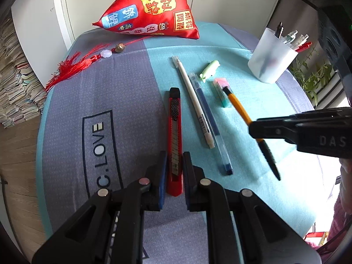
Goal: Organize stationery
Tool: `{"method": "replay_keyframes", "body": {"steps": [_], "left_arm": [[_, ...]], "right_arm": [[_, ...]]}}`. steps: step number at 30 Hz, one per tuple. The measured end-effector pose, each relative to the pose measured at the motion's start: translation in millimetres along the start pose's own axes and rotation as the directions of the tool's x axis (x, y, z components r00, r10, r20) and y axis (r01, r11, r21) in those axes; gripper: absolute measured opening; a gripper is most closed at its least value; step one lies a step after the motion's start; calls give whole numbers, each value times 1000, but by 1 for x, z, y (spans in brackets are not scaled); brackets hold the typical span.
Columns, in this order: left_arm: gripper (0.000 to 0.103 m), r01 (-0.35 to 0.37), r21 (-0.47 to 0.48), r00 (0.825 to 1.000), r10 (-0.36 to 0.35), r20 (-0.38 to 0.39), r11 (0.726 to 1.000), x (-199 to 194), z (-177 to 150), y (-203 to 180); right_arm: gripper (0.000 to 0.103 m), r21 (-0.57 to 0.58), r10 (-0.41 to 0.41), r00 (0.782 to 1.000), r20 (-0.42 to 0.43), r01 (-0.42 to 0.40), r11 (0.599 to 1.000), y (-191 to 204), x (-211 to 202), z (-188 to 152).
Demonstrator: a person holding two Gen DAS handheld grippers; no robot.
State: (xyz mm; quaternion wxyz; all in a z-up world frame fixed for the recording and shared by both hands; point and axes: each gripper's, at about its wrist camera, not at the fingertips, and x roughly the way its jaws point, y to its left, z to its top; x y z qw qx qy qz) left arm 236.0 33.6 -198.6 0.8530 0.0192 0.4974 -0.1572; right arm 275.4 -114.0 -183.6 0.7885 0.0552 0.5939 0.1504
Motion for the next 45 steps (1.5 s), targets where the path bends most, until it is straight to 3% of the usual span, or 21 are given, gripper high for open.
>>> {"method": "replay_keyframes", "body": {"steps": [12,16,21,23,26,29,45], "left_arm": [[12,-35,50,999,37,-34,998,-32,-49,3],[11,-49,66,998,51,-40,997,-38,-59,-3],[17,-67,74,997,69,-24,995,-38,-51,-9],[30,-81,79,997,82,-6,994,-39,-46,-11],[39,-100,85,995,99,22,991,-36,-33,-14],[40,-122,83,992,121,17,989,-27,-21,-15],[38,-129,81,990,132,-44,988,4,-3,-13]], "right_arm": [[9,-53,-5,999,-41,3,999,-20,-16,-58],[9,-107,-45,997,-55,39,993,-18,-16,-69],[9,-107,-30,997,-69,22,994,-20,-13,-70],[10,-99,-22,997,-68,15,995,-21,-13,-69],[18,-87,-31,998,-49,27,996,-23,-16,-64],[27,-76,-41,999,-31,39,996,-22,-15,-55],[27,-137,-110,994,-23,105,985,-9,-3,-38]]}}
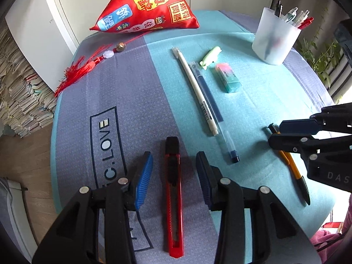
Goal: Organize stationery
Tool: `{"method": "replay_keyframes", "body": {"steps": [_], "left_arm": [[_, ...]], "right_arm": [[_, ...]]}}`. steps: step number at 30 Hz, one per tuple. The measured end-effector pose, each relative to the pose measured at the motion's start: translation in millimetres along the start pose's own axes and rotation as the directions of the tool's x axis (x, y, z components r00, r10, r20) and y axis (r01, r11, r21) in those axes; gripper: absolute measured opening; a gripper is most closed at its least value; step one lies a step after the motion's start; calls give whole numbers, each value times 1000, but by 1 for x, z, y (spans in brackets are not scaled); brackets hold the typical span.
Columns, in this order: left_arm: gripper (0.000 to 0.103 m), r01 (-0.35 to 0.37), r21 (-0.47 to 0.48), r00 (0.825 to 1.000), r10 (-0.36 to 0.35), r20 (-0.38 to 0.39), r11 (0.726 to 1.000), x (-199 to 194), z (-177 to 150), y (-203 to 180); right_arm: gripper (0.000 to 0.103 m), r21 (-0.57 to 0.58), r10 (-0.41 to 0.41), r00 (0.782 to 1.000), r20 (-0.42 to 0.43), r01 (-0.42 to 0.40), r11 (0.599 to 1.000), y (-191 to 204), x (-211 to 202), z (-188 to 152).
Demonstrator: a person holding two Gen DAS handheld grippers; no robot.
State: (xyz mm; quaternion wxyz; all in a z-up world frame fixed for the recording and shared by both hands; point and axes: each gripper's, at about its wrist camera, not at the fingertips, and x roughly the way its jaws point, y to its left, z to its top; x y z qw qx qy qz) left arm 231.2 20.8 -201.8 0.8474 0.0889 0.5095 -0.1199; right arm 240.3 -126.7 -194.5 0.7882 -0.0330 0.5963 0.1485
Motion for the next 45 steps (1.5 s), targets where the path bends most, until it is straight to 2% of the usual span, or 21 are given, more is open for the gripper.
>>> {"method": "replay_keyframes", "body": {"steps": [1,2,3,4,13,23,26,30,32,36,41,42,45], "left_arm": [[37,3,-1,1000,-3,-2,1000,0,1,0],[30,11,-4,1000,-11,-2,1000,0,2,0],[24,26,-10,1000,-26,-3,1000,0,2,0],[12,33,-17,999,-33,-5,999,0,3,1],[12,40,-23,996,-38,77,999,-34,-3,0],[12,79,1,980,-78,186,997,-76,-3,-8],[12,73,-2,978,-71,197,997,-81,-4,-11],[12,75,-2,976,-73,206,997,-87,-9,-14],[12,74,-2,975,-72,210,997,-90,-11,-15],[12,68,-8,975,-65,214,998,-94,-14,-14],[12,64,-8,974,-60,218,998,-96,-15,-14],[12,64,-8,974,-60,219,998,-97,-16,-15],[12,64,-6,973,-61,223,998,-98,-15,-15]], "right_arm": [[26,3,1,1000,3,-1,1000,-1,0,0],[24,5,-2,1000,7,2,1000,-1,-1,-1],[18,8,0,1000,9,0,1000,-1,-1,-1],[15,12,7,1000,11,-7,1000,-2,-2,-1],[15,16,28,993,118,-30,999,-2,-43,-10],[13,4,48,971,233,-50,999,-2,-92,-27],[13,21,58,973,225,-64,998,-5,-89,-26],[17,36,80,990,113,-85,996,-8,-55,-14],[19,48,55,997,58,-58,997,-7,-35,-7],[21,40,49,999,9,-49,998,-1,-13,5],[21,21,19,1000,-20,-19,1000,7,2,13],[15,2,7,1000,-24,-7,1000,10,5,13],[14,-18,-11,1000,5,11,1000,13,5,11]]}}
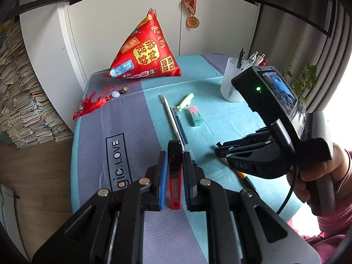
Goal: Organize stationery
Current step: 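Lift the red cutter and orange pen and carry them toward the frosted cup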
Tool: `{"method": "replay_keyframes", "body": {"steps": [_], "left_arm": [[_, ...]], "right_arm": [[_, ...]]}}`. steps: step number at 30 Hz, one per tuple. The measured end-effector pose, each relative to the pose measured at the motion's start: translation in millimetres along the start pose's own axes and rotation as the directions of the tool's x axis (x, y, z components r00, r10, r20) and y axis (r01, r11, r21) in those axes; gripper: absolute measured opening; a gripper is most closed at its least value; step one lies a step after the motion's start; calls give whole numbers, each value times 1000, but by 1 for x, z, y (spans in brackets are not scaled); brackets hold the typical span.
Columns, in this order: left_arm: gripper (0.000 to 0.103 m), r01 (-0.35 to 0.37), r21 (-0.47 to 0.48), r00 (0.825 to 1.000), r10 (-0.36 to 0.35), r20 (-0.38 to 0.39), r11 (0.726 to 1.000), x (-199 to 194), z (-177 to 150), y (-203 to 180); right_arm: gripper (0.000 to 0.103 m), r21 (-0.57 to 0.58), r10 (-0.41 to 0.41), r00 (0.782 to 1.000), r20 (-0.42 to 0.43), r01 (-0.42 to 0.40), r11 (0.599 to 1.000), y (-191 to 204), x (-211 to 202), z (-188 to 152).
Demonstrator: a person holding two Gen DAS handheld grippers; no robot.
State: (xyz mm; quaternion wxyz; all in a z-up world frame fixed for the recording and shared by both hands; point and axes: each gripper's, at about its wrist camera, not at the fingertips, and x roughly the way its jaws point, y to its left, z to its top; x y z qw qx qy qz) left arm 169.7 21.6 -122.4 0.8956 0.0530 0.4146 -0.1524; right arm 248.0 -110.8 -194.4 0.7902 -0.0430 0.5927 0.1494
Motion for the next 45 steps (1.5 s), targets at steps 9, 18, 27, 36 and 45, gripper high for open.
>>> {"method": "replay_keyframes", "body": {"steps": [9,18,27,36,45], "left_arm": [[12,12,21,999,-13,30,1000,-7,12,-9],[12,15,89,996,-23,82,996,-16,38,-34],[12,52,124,989,-68,129,991,-23,80,-62],[12,86,144,978,-111,178,986,-23,138,-88],[12,105,203,969,-146,199,974,-4,182,-116]], "right_arm": [[14,49,74,974,214,-87,995,-18,-80,-16],[14,107,63,926,371,-110,988,-42,-136,-20],[14,158,12,867,499,-104,982,-73,-190,-8],[14,200,-32,814,580,-104,974,-100,-220,1],[14,233,-53,795,605,-113,966,-131,-225,22]]}}
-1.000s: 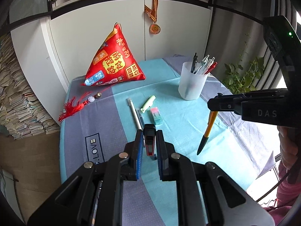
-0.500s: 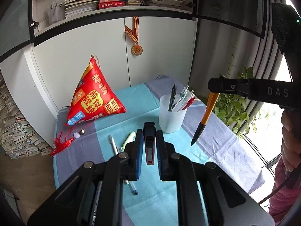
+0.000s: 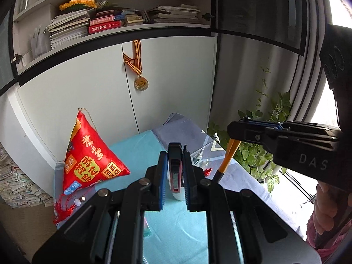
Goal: Organize stationery
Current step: 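Lift the red cutter and orange pen and carry them toward the frosted cup, then lower the cutter and orange pen into the frosted cup and open both tools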
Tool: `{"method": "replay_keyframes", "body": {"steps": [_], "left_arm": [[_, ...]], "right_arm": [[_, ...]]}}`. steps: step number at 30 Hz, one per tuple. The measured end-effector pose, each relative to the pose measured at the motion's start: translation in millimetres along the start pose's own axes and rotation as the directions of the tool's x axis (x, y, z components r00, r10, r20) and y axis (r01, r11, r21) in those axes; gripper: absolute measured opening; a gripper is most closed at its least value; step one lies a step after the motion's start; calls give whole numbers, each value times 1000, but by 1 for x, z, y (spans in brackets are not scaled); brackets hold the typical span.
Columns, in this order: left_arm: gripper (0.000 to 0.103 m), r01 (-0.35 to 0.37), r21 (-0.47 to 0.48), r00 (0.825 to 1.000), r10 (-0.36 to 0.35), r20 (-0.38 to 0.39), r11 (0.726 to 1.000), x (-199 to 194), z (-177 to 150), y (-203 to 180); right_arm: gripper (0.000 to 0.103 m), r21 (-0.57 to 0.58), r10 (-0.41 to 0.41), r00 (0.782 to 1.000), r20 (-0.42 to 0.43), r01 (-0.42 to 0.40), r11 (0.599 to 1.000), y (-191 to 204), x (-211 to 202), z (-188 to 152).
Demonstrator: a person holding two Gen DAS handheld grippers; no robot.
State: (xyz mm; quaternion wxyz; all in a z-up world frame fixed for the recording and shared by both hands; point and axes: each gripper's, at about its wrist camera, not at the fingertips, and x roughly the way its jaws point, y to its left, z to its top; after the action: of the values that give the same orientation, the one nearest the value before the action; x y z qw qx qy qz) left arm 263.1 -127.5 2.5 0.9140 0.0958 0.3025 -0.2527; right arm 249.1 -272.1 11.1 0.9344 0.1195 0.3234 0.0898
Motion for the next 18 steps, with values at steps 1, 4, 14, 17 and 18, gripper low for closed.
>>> {"method": "replay_keyframes", "body": {"steps": [1,4,14,17,18], "left_arm": [[12,1,5,1000,-1,-3,1000,5,3,-1],[12,13,8,1000,-13,-14,1000,22,11,0],[12,39,5,996,-39,-78,999,71,9,7],[12,45,2,994,-44,-99,999,82,4,9],[12,47,2,993,-47,-108,999,86,2,9]], "right_arm": [[14,1,0,1000,1,0,1000,-2,2,2],[14,15,1,1000,-1,-1,1000,-10,13,9],[14,27,4,999,-50,-2,1000,-25,62,13],[15,30,3,997,-72,-1,1000,-28,76,10],[15,27,1,997,-78,1,1000,-28,79,10]]}}
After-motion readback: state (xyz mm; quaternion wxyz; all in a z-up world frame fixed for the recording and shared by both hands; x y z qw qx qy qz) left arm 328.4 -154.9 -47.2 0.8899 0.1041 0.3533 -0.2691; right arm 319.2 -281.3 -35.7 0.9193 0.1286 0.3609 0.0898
